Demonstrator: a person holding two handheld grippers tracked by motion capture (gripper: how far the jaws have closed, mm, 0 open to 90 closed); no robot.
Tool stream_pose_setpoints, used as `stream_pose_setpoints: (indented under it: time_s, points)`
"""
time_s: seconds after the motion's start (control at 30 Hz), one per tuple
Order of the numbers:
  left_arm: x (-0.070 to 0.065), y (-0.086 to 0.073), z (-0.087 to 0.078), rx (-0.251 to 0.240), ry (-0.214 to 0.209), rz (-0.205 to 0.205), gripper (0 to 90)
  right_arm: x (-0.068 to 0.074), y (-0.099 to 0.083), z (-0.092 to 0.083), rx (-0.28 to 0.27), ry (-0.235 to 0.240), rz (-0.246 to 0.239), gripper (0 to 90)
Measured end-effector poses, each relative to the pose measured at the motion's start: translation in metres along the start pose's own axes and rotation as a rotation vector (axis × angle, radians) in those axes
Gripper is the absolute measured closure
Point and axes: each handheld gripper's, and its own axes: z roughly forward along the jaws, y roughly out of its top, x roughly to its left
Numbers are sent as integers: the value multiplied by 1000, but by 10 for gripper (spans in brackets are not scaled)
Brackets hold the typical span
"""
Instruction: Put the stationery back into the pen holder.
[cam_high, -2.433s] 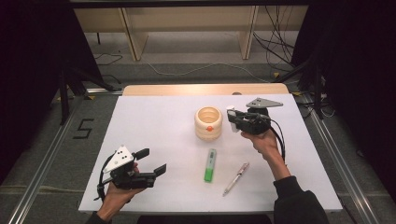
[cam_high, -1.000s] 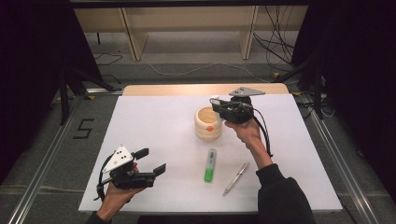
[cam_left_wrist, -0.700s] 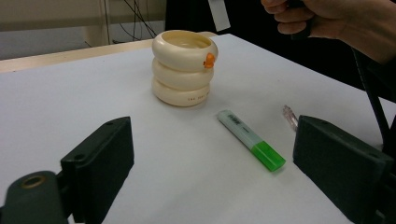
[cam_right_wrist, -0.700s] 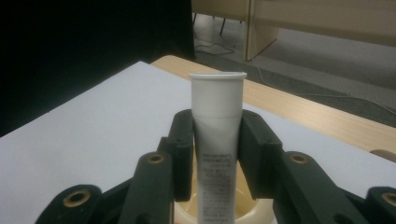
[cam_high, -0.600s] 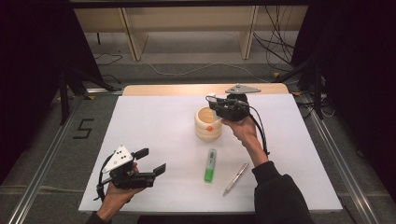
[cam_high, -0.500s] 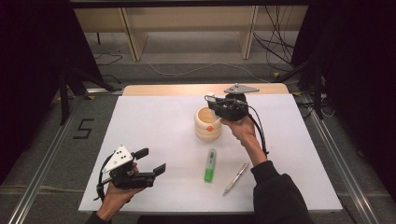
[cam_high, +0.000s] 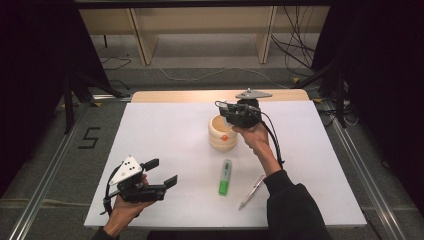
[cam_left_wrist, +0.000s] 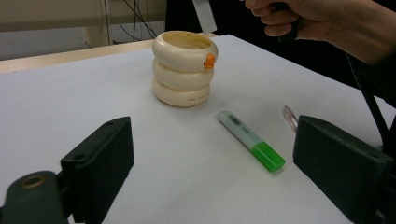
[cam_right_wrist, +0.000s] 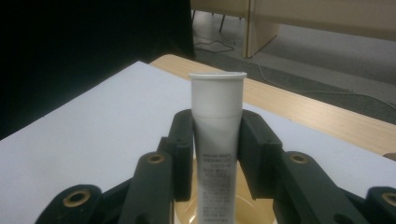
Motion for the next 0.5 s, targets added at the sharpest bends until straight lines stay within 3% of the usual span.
stream_pose_setpoints:
  time_s: [0.5]
  points:
    - [0,0,0,-3,-1,-1,119,1,-3,14,19,-15,8,683]
